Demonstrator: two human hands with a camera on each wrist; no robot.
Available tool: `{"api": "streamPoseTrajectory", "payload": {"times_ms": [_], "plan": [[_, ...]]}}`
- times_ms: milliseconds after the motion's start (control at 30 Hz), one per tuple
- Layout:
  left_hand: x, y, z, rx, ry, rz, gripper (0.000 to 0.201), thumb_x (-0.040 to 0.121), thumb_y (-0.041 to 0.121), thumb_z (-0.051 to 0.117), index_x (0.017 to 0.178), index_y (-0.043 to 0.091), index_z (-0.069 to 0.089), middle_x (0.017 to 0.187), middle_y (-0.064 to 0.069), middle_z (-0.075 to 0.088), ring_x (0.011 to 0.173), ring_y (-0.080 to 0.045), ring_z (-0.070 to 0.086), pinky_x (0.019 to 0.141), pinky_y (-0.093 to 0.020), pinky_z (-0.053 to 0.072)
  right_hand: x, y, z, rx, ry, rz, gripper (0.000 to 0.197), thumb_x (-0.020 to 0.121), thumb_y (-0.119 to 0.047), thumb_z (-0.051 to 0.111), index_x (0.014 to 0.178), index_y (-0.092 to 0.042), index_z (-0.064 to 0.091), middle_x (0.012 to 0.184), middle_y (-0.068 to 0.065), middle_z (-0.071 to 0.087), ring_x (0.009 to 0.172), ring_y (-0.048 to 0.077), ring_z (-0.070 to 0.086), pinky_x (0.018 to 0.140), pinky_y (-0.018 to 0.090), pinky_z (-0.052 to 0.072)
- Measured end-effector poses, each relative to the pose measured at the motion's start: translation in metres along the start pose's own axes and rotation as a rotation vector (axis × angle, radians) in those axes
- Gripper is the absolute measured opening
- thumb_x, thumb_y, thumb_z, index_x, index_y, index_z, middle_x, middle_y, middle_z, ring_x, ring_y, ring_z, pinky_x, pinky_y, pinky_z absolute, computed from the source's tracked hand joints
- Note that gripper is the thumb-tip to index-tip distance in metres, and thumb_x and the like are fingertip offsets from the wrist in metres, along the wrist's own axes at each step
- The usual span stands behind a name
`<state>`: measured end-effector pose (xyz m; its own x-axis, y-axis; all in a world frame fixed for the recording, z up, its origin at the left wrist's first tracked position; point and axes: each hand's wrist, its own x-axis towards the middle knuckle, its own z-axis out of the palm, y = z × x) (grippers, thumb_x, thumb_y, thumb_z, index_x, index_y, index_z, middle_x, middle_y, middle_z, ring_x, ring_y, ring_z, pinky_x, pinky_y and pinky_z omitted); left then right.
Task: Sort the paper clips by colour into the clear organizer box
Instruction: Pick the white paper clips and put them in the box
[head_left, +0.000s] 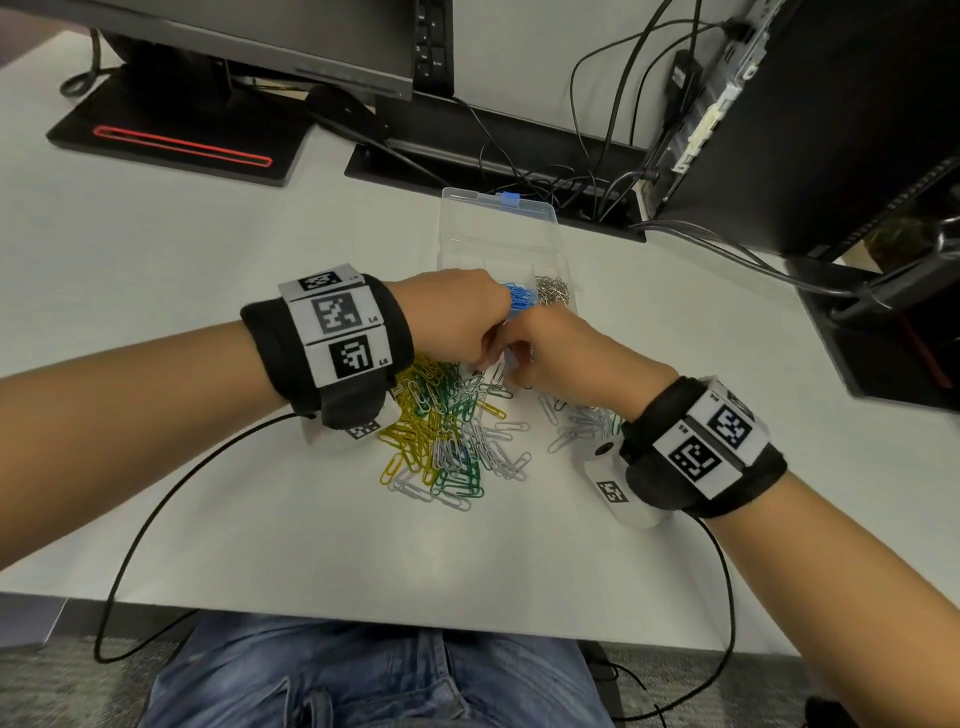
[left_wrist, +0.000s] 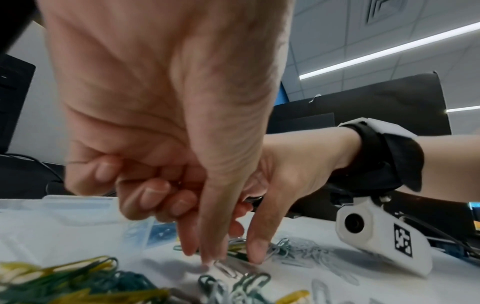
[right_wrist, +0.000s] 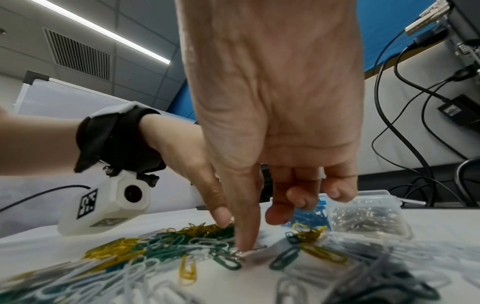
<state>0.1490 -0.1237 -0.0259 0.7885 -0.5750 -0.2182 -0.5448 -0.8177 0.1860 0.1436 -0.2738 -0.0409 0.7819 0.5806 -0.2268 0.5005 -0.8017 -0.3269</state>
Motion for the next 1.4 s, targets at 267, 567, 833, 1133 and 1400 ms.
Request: {"api": "streamPoseTrajectory", "payload": {"times_ms": [267, 567, 833, 1133, 1400], "plan": [[0.003, 0.001, 0.013, -0.09, -0.071, -0.039, 0.022, 0.075, 0.03, 0.077, 0.078, 0.009, 0.068, 0.065, 0.005, 0.057, 0.067, -0.014, 0.053, 0.052, -0.019, 0.034, 0.002, -0.005, 0.001, -0.037, -0.134, 0.029, 0.019, 0.082, 0.002, 0.056, 0.07, -0.012, 0.06, 0.063, -0.006, 0.053, 0.064, 0.017, 0.049, 0.055, 0.022, 0.037], [0.006, 0.004, 0.016, -0.162, -0.051, 0.0, 0.017, 0.079, 0.024, 0.074, 0.085, 0.009, 0.071, 0.065, 0.01, 0.055, 0.062, -0.006, 0.05, 0.051, -0.014, 0.034, -0.011, 0.021, -0.026, 0.073, 0.226, 0.127, 0.016, 0.081, -0.001, 0.062, 0.073, -0.012, 0.069, 0.074, 0.0, 0.065, 0.068, 0.011, 0.054, 0.062, 0.02, 0.042], [0.011, 0.014, 0.015, -0.13, -0.045, 0.02, 0.013, 0.081, 0.021, 0.073, 0.082, 0.009, 0.069, 0.069, 0.006, 0.057, 0.065, -0.009, 0.05, 0.055, -0.022, 0.038, 0.011, 0.043, -0.046, 0.4, 0.529, 0.301, 0.004, 0.082, -0.005, 0.069, 0.078, -0.005, 0.071, 0.071, 0.0, 0.064, 0.062, 0.001, 0.055, 0.059, 0.014, 0.042], [0.016, 0.019, 0.018, -0.119, -0.101, 0.069, 0.022, 0.081, 0.0, 0.059, 0.065, 0.014, 0.062, 0.068, 0.007, 0.062, 0.066, -0.007, 0.055, 0.063, -0.022, 0.045, -0.012, 0.065, -0.046, 0.36, 0.524, 0.375, 0.013, 0.085, -0.016, 0.069, 0.087, -0.003, 0.071, 0.07, -0.004, 0.058, 0.061, 0.003, 0.049, 0.054, 0.015, 0.036], [0.013, 0.002, 0.01, -0.133, -0.109, -0.004, 0.023, 0.082, 0.0, 0.052, 0.074, 0.008, 0.073, 0.083, 0.003, 0.073, 0.063, -0.003, 0.057, 0.063, -0.02, 0.046, -0.042, 0.063, -0.034, 0.342, 0.488, 0.287, 0.008, 0.08, -0.01, 0.071, 0.084, -0.016, 0.071, 0.078, 0.007, 0.065, 0.065, 0.01, 0.051, 0.064, 0.022, 0.042]]}}
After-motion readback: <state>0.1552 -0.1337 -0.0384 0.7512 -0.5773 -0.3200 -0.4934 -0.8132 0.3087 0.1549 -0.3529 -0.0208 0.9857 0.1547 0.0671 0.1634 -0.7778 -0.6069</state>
